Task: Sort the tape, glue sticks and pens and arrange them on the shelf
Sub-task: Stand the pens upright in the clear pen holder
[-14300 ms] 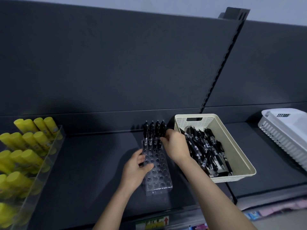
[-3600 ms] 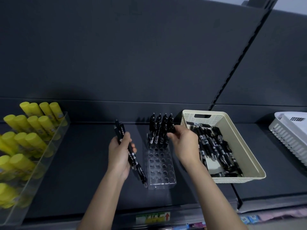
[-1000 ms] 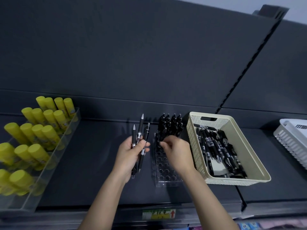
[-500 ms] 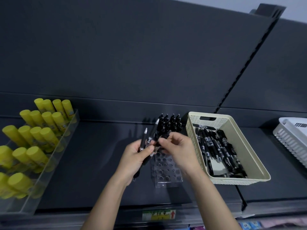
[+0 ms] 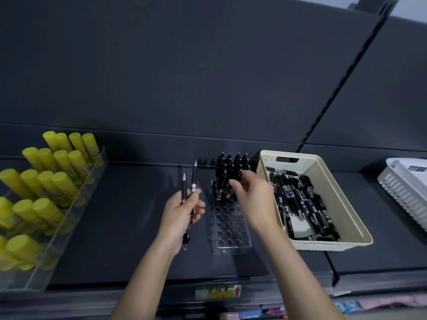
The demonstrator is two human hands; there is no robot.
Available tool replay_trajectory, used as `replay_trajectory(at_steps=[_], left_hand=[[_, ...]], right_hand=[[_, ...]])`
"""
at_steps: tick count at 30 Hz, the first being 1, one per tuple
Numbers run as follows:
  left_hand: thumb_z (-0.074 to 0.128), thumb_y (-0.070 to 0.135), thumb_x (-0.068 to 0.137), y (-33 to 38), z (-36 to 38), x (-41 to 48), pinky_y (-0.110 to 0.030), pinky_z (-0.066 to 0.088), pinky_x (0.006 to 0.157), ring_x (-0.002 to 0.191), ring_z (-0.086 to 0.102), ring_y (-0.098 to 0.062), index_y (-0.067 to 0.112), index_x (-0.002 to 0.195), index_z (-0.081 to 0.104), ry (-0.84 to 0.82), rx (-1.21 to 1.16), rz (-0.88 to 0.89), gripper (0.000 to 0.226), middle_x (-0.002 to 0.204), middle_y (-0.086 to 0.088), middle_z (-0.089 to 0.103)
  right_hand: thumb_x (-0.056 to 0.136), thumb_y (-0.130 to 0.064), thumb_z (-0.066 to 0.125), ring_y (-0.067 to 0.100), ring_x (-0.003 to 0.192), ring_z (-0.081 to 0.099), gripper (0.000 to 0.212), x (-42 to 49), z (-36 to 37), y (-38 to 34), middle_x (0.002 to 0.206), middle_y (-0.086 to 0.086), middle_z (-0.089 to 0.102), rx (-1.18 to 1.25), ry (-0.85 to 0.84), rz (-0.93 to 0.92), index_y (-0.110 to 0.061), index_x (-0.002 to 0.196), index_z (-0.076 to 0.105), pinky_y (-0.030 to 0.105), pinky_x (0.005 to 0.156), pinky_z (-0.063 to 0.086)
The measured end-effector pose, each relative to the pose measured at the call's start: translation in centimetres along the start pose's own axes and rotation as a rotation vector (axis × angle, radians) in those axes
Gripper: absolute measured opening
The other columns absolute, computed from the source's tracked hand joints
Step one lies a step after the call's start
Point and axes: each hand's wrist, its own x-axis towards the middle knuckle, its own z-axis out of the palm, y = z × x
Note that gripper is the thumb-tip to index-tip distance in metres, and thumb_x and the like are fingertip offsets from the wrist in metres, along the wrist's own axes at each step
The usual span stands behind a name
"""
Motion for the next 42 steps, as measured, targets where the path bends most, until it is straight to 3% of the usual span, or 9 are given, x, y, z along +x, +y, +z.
replay_trajectory(at_steps=[7, 12, 19, 24, 27, 31, 35, 39, 42], left_hand=[[0.055, 0.023, 0.096, -0.1, -0.3, -0.3, -0.025, 0.050, 0.075, 0.088, 0.071, -0.017, 0.015, 0.098, 0.069, -0.004, 0.046, 0.026, 0.016, 0.087, 0.000, 0.076], [0.061, 0.032, 0.091, 0.0, -0.4, -0.5, -0.031, 0.046, 0.090, 0.103, 0.061, -0.003, 0.034, 0.088, 0.075, 0.000, 0.129, 0.043, 0.014, 0.095, 0.020, 0.072], [0.061, 0.031, 0.091, 0.3, -0.2, -0.9, -0.023, 0.048, 0.076, 0.084, 0.066, -0.005, 0.029, 0.099, 0.075, -0.090, 0.060, 0.058, 0.016, 0.081, 0.013, 0.071], [0.059, 0.020, 0.092, 0.8, 1.0, -0.9, -0.037, 0.047, 0.089, 0.095, 0.067, -0.021, 0.019, 0.102, 0.071, -0.136, -0.065, 0.090, 0.015, 0.096, -0.004, 0.074], [0.060, 0.023, 0.092, 1.0, 1.2, -0.8, -0.033, 0.046, 0.084, 0.096, 0.068, -0.018, 0.020, 0.103, 0.069, -0.128, -0.056, 0.116, 0.015, 0.101, -0.002, 0.075], [0.060, 0.023, 0.093, 0.7, 1.0, -0.6, -0.023, 0.046, 0.068, 0.080, 0.063, -0.007, 0.022, 0.093, 0.071, -0.081, -0.035, 0.103, 0.011, 0.092, 0.004, 0.074], [0.057, 0.025, 0.095, 0.2, 0.5, -0.3, -0.017, 0.041, 0.050, 0.058, 0.054, -0.002, 0.021, 0.092, 0.072, -0.023, 0.077, 0.114, 0.016, 0.074, 0.008, 0.068], [0.048, 0.041, 0.097, 0.2, -0.2, 0.4, -0.020, 0.040, 0.052, 0.056, 0.050, -0.005, 0.013, 0.092, 0.067, 0.024, 0.040, 0.024, 0.034, 0.069, 0.005, 0.063], [0.041, 0.044, 0.099, 0.2, 0.0, 0.8, -0.026, 0.043, 0.070, 0.069, 0.053, -0.011, 0.012, 0.087, 0.066, 0.073, 0.083, -0.001, 0.042, 0.076, 0.001, 0.061]], right_hand=[[0.090, -0.020, 0.062, 0.017, 0.053, 0.041, 0.029, -0.4, 0.5, -0.2, 0.060, 0.003, 0.052, -0.049, -0.059, -0.018, -0.008, 0.068, 0.048, 0.031, 0.053, 0.031], [0.090, -0.020, 0.062, 0.009, 0.049, 0.035, 0.031, -0.6, 0.2, -0.2, 0.056, -0.001, 0.046, -0.063, -0.077, -0.037, -0.008, 0.067, 0.046, 0.028, 0.051, 0.027], [0.088, -0.028, 0.064, 0.006, 0.074, 0.060, 0.014, -2.8, -1.1, -0.2, 0.084, -0.005, 0.066, 0.078, 0.067, -0.034, -0.016, 0.095, 0.066, 0.025, 0.070, 0.052], [0.082, -0.020, 0.071, 0.004, 0.074, 0.062, 0.008, -4.0, -0.2, -1.8, 0.076, -0.010, 0.067, 0.378, -0.289, 0.097, -0.018, 0.080, 0.065, 0.027, 0.072, 0.053], [0.080, -0.009, 0.072, 0.013, 0.072, 0.061, 0.010, -3.9, 0.0, -1.9, 0.074, -0.005, 0.061, 0.453, -0.340, 0.195, -0.012, 0.082, 0.063, 0.036, 0.074, 0.054], [0.082, 0.006, 0.064, 0.014, 0.062, 0.060, 0.011, -3.4, -1.2, -1.8, 0.073, 0.006, 0.061, 0.778, -0.253, 0.321, -0.004, 0.086, 0.064, 0.024, 0.060, 0.054], [0.083, 0.013, 0.056, 0.014, 0.067, 0.060, 0.019, -1.7, -3.7, -1.4, 0.073, 0.004, 0.064, 1.050, -0.085, 0.365, -0.003, 0.089, 0.065, 0.024, 0.065, 0.056], [0.084, 0.010, 0.060, 0.014, 0.070, 0.056, 0.021, -0.4, -5.1, -0.7, 0.068, 0.001, 0.048, 0.971, 0.045, 0.325, -0.008, 0.093, 0.065, 0.032, 0.077, 0.058], [0.085, 0.006, 0.061, 0.013, 0.067, 0.058, 0.020, 0.0, -4.8, -0.4, 0.069, -0.001, 0.054, 0.715, 0.146, 0.278, -0.013, 0.091, 0.066, 0.035, 0.075, 0.058]])
